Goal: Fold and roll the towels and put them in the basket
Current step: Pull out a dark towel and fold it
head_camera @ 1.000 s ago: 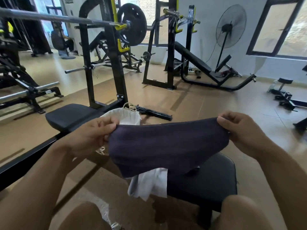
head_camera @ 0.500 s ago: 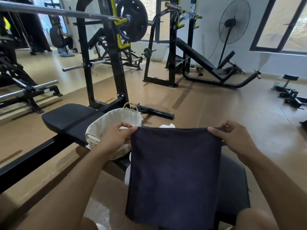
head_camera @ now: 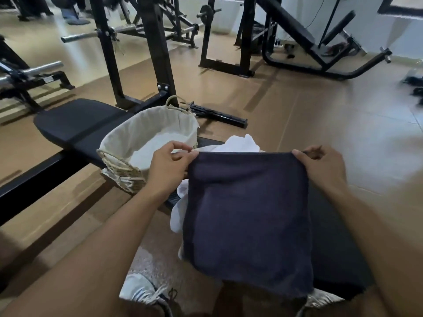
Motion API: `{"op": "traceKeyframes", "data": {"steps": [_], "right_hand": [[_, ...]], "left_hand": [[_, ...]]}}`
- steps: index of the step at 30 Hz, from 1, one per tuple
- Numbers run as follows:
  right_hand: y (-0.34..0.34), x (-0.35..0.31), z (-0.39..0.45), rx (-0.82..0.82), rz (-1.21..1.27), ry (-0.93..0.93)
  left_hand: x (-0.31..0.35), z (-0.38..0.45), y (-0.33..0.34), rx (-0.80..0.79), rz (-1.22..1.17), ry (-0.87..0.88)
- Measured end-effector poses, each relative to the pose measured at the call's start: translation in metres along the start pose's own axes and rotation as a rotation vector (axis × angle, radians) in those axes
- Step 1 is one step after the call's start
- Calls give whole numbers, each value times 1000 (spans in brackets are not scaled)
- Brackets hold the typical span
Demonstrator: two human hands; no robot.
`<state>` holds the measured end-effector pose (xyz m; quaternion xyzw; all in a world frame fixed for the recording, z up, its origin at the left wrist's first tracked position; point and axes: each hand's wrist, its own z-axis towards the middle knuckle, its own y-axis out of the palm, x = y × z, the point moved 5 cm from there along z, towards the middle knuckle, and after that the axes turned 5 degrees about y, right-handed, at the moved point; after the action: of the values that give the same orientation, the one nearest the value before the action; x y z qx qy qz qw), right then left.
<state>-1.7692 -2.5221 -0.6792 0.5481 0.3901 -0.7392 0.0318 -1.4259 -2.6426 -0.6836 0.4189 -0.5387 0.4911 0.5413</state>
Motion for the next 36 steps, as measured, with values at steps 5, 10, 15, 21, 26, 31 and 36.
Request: {"op": "traceKeyframes", "data": {"steps": [5, 10, 15, 21, 26, 31, 36], "right_hand": [[17, -13, -18, -51, -124, -155], [50, -72, -99, -436, -119, -597], [58, -72, -126, -535, -40, -531], [41, -72, -111, -414, 173, -460], [25, -56, -85, -292, 347, -327], [17, -46, -71, -223, 405, -254], [12, -40, -64, -194, 419, -221]], "left_hand": [[17, -13, 7, -39, 50, 91], [35, -38, 28, -203, 160, 182], [46, -56, 40, -307, 186, 272], [9, -50, 41, -547, 478, 108], [-14, -52, 37, -687, 517, -1], [-8, -51, 32, -584, 499, 35], [-3, -48, 27, -504, 468, 56]]}}
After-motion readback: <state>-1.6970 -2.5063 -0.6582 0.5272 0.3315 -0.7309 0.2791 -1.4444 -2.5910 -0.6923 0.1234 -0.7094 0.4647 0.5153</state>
